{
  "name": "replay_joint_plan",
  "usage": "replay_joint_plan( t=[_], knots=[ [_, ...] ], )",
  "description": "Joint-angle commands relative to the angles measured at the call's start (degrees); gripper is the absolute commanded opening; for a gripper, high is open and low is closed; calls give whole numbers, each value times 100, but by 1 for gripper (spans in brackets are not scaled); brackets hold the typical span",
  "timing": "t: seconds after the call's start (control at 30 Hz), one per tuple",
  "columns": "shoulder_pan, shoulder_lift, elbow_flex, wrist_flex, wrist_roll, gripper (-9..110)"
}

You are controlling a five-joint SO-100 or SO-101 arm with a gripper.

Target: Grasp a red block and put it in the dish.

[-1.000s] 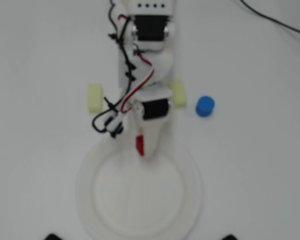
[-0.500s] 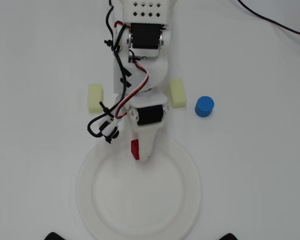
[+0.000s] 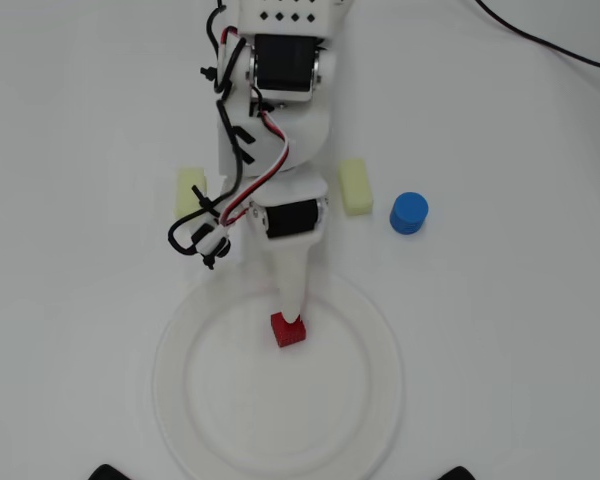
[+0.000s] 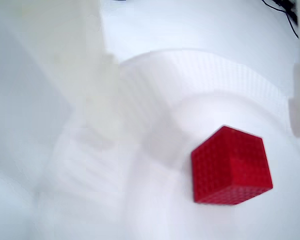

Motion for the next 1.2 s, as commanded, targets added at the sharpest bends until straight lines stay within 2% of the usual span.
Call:
replay_joint_plan(
  t=[0.0,0.3,0.9,1.17],
  knots=[
    [62,738,-281,378,26,29],
    [44,2672,536,1547,26,33],
    [369,8728,5238,2118,431,34],
    [308,10222,6416,2689,580,34]
  ],
)
